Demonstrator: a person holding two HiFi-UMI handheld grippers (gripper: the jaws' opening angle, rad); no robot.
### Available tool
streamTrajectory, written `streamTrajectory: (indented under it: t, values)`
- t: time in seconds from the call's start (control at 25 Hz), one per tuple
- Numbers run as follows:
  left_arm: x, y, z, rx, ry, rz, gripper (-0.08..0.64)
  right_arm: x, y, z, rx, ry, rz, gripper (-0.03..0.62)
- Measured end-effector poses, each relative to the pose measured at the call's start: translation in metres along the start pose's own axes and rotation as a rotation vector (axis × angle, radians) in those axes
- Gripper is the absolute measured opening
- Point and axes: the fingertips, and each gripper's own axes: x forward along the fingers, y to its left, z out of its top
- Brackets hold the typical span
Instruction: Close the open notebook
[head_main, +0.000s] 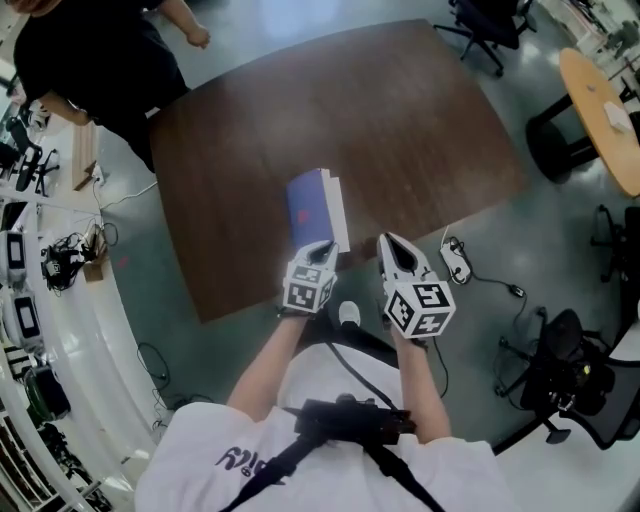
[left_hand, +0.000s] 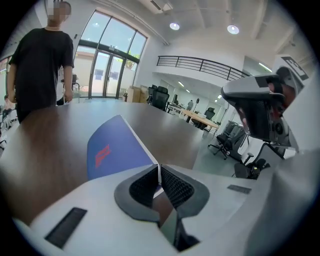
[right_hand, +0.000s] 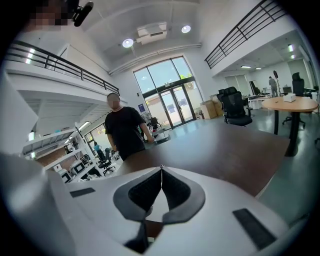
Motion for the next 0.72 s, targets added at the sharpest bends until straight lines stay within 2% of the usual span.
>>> streamTrajectory:
  t: [0.36, 0.72]
  values:
    - [0.051, -0.006, -0.022, -0.017, 0.084, -0.04, 0.031, -0.012, -0.026, -0.017, 0.036, 0.014, -0.053, 0.005]
    - [0.079, -0.001, -0.048, -0.028, 0.165, -0.037, 0.031, -0.028, -0.044, -0.031, 0.066, -0.003, -0.083, 0.005]
